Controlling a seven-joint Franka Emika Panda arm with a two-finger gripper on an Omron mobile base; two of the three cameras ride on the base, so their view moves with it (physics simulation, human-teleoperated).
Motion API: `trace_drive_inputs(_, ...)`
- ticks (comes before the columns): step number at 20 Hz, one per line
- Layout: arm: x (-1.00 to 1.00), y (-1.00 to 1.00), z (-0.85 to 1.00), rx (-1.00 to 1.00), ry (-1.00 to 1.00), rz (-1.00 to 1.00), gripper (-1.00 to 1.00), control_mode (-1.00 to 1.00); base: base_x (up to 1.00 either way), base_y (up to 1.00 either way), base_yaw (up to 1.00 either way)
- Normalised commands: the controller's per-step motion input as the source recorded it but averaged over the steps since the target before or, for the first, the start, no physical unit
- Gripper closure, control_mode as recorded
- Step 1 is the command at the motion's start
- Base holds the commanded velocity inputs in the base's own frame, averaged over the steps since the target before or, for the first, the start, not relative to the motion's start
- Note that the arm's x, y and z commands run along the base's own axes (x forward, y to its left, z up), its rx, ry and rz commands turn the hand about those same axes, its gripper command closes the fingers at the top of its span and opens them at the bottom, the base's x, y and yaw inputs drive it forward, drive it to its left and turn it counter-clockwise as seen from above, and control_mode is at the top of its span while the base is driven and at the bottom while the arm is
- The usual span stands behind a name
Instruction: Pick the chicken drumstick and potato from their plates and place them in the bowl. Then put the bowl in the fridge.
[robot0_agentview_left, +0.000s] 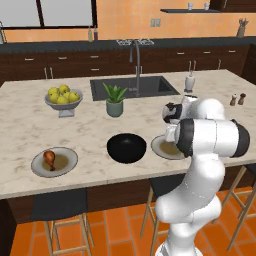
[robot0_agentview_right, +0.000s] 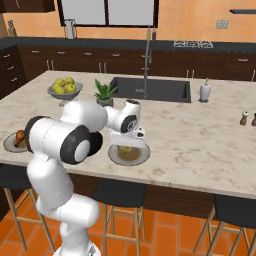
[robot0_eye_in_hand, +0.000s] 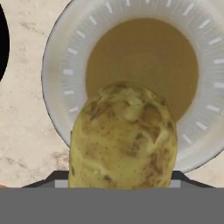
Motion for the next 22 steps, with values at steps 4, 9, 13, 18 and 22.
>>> trace_drive_inputs(4,-0.34,0.59,0.99,0.07,0.05,0.04,1.00,-1.00,0.00,0.00,0.00)
trace_drive_inputs(9,-0.06,0.87,0.71,0.05,0.11,0.09,1.00,-1.00,0.00,0.00,0.00)
trace_drive_inputs(13,0.30,1.00,0.00,0.01,0.23,0.06,1.00,-1.00,0.00,0.00,0.00)
trace_drive_inputs(18,0.56,1.00,-0.05,-0.12,0.14,0.00,1.00,-1.00,0.00,0.00,0.00)
trace_drive_inputs(22,0.43,0.68,-0.58,-0.08,0.02,0.00,1.00,-1.00,0.00,0.00,0.00)
